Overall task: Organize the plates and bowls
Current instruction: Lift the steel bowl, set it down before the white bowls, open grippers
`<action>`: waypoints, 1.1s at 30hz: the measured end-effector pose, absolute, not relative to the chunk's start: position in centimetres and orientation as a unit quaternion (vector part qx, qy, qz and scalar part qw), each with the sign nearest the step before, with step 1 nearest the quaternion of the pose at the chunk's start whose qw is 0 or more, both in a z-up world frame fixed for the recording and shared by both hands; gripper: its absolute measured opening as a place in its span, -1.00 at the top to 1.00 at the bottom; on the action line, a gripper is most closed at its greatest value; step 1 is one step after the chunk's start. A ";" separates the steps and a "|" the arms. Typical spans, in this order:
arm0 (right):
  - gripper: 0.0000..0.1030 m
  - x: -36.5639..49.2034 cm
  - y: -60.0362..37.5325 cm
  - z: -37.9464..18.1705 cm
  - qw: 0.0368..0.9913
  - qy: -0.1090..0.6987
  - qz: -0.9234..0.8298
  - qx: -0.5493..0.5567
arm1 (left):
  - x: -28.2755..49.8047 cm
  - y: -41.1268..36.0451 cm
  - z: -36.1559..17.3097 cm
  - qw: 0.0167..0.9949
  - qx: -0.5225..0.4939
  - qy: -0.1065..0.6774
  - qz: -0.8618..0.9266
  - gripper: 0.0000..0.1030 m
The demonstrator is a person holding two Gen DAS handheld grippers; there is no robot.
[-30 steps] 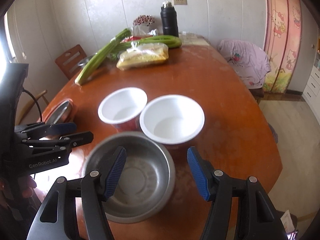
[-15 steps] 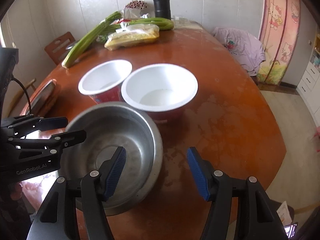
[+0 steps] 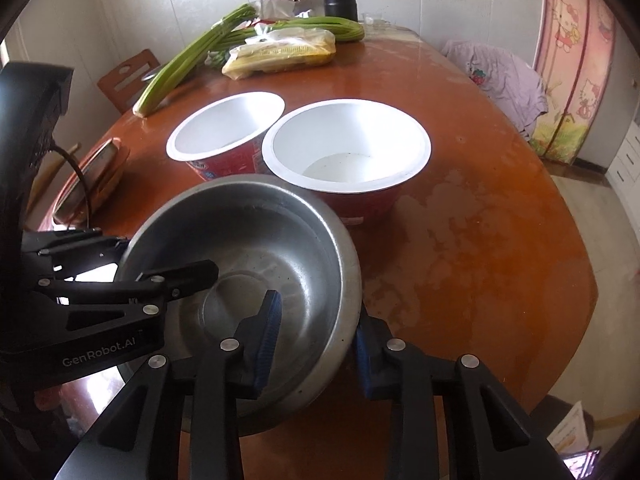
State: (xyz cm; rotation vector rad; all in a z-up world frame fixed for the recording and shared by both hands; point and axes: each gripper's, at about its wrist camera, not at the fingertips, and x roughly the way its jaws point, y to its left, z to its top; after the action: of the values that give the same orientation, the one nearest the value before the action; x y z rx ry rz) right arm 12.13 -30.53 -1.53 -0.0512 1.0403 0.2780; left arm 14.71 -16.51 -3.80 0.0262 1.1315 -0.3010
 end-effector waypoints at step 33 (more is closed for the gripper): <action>0.29 8.9 -22.3 0.6 0.852 0.475 0.216 -0.047 | 10.0 -7.6 -1.7 0.857 -0.042 0.507 -0.084 0.18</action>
State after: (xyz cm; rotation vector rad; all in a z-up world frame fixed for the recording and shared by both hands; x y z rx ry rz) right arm 8.86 -22.28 0.64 -0.0991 0.9989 0.4547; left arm 9.95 -7.59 -1.73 -0.0879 1.0658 -0.1758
